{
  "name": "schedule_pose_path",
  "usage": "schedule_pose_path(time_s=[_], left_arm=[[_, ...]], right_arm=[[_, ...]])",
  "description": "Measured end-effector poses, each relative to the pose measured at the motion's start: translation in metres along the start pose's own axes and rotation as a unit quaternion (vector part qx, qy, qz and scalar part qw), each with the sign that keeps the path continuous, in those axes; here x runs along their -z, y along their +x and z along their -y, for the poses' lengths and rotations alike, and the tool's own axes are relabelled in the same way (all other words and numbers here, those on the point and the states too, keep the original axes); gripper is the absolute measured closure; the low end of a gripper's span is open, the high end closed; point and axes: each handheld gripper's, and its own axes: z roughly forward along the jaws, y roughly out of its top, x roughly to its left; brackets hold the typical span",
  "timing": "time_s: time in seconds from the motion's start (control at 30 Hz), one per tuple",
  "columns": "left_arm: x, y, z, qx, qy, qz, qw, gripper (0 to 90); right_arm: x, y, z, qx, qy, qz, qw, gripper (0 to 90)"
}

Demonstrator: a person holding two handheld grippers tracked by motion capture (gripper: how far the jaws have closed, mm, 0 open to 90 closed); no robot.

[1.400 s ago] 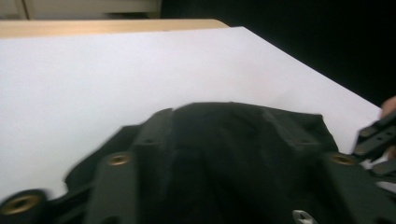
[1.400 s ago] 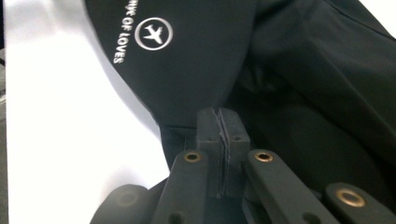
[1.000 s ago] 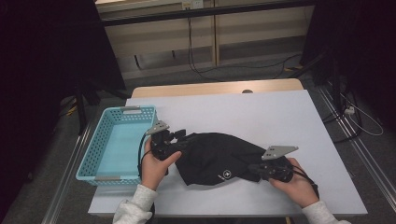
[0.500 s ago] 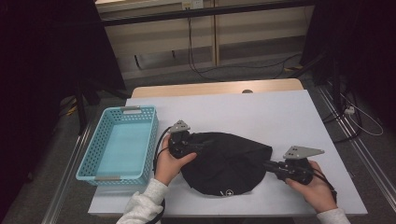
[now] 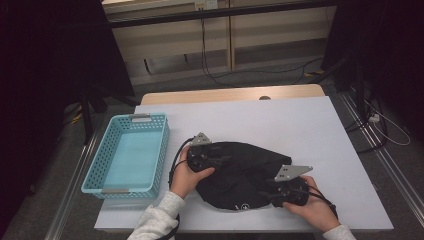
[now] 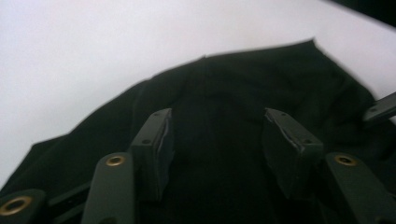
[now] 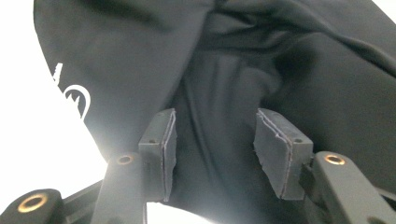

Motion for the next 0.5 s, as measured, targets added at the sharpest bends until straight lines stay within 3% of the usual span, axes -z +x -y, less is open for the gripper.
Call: schedule_pose_path(time_s=[0.03,0.1,0.27,0.3,0.4,0.5], left_arm=[[-0.002,0.000,0.001,-0.004,0.009,-0.001,1.0000,46.9],[-0.005,-0.001,0.002,0.002,0.027,0.007,0.9996,61.3],[-0.008,-0.003,0.001,0.024,0.049,0.009,0.9985,82.3],[-0.007,-0.003,0.001,0.024,0.050,0.012,0.9984,84.2],[0.001,-0.001,-0.002,0.032,0.033,0.004,0.9990,86.1],[0.016,0.007,-0.005,0.052,0.006,0.001,0.9986,86.4]], right_arm=[[0.000,0.002,-0.001,0.008,0.005,0.002,1.0000,50.2],[-0.001,0.004,-0.002,0.018,0.008,0.008,0.9998,58.5],[0.000,0.006,-0.002,0.000,0.011,0.014,0.9998,86.8],[0.000,0.006,-0.003,0.000,0.015,0.014,0.9998,88.9],[0.001,0.008,-0.003,0.004,0.019,0.018,0.9996,90.0],[0.004,0.005,-0.003,0.002,0.023,0.021,0.9995,90.0]])
